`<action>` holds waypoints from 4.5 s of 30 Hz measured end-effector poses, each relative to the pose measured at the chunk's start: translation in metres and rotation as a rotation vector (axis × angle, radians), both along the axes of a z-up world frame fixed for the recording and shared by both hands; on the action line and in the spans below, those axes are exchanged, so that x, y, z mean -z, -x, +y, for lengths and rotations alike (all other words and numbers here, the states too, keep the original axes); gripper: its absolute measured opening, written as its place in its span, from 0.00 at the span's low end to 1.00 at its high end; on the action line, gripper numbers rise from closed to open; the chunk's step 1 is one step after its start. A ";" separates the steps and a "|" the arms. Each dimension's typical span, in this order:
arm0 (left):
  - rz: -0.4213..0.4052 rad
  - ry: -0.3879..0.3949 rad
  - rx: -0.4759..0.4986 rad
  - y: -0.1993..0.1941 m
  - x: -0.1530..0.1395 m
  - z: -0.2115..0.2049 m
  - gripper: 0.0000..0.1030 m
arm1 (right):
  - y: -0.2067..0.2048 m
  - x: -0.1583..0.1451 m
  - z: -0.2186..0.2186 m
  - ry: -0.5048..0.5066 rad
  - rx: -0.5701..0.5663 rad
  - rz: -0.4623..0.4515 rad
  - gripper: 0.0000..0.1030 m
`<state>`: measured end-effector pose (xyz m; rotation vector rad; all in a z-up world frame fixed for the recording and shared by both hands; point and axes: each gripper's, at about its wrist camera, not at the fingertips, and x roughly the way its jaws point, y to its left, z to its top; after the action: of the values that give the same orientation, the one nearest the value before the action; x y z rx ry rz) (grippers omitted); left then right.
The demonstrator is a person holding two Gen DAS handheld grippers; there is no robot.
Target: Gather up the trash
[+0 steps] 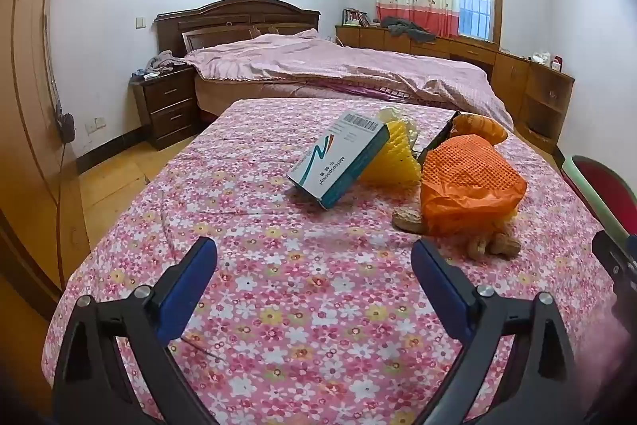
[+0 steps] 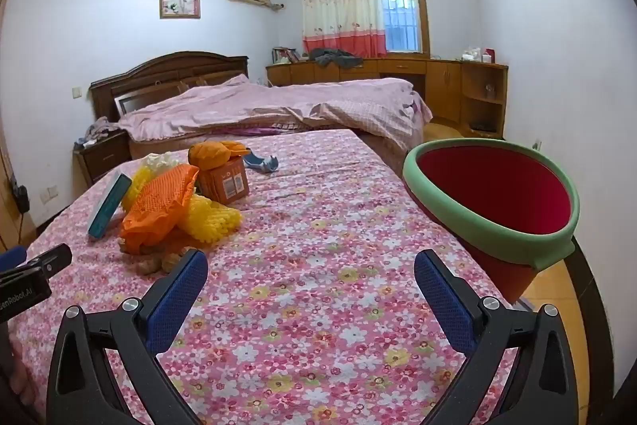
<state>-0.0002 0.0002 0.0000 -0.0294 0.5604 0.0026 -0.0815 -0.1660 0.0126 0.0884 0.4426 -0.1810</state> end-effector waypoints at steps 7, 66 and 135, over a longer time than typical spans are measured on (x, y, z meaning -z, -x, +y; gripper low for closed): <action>0.008 -0.007 -0.001 0.000 0.000 -0.001 0.94 | -0.002 0.000 -0.001 -0.002 0.001 0.009 1.00; 0.008 0.003 -0.001 0.000 0.000 0.000 0.94 | -0.002 0.001 0.000 0.006 0.001 0.007 1.00; 0.269 -0.024 0.226 -0.152 0.005 0.018 0.84 | -0.082 -0.028 0.011 -0.079 -0.029 0.251 1.00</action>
<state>0.1514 0.0178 -0.0050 0.0583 0.8298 -0.2091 0.0003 -0.1553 0.0407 0.1378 0.7011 -0.1463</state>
